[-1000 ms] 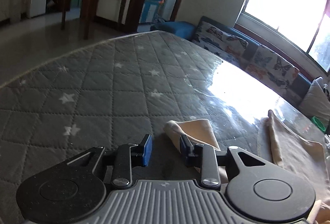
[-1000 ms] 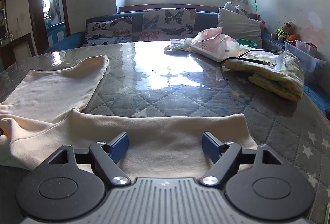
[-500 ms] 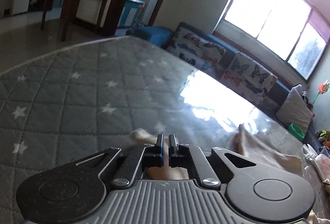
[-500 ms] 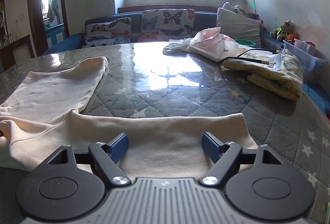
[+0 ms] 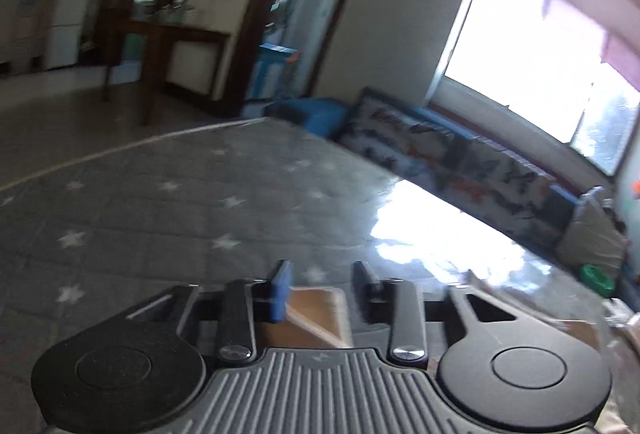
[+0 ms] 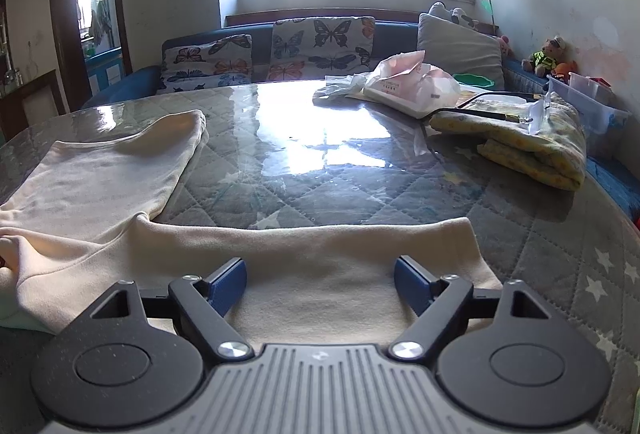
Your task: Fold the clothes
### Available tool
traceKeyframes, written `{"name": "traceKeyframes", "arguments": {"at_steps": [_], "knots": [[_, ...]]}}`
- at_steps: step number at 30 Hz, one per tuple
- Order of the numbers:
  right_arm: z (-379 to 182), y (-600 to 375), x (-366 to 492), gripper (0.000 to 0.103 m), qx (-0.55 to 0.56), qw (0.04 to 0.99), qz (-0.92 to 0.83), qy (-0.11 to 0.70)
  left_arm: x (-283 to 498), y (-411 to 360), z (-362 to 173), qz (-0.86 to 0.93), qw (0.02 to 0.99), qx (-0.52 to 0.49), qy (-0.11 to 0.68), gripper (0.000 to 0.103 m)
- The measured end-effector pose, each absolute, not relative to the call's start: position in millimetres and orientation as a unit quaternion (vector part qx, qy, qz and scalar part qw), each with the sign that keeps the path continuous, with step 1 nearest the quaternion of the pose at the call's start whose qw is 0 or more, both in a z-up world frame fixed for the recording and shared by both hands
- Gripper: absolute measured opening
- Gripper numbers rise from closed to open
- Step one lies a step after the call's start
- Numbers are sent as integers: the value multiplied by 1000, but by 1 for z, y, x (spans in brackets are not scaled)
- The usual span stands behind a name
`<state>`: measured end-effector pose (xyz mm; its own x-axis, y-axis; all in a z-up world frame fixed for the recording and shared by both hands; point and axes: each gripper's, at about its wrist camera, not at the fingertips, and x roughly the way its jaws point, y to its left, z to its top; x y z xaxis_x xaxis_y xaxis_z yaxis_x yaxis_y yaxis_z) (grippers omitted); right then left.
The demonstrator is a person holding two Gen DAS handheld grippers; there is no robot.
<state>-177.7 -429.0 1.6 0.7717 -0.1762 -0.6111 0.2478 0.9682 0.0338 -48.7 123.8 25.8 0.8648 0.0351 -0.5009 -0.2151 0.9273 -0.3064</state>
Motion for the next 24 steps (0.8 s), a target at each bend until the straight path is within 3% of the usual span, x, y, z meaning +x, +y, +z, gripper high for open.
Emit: {"name": "traceKeyframes", "arguments": {"at_steps": [5, 6, 7, 9, 18, 24], "knots": [[2, -430, -179, 83, 59, 940, -115, 317, -33, 124, 11, 76, 938, -181, 285, 44], [2, -430, -179, 83, 60, 939, -115, 317, -32, 121, 12, 72, 939, -183, 282, 37], [2, -430, -179, 83, 60, 939, -115, 317, -32, 119, 14, 69, 940, -184, 279, 16], [2, -430, -179, 83, 60, 939, -115, 317, -31, 113, 17, 61, 942, -187, 273, 9], [2, -430, -179, 83, 59, 939, -116, 318, -27, 54, 44, -36, 955, -171, 238, 7], [2, -429, -179, 84, 60, 939, -117, 317, -20, -13, 19, -139, 936, -104, 305, 14]]}}
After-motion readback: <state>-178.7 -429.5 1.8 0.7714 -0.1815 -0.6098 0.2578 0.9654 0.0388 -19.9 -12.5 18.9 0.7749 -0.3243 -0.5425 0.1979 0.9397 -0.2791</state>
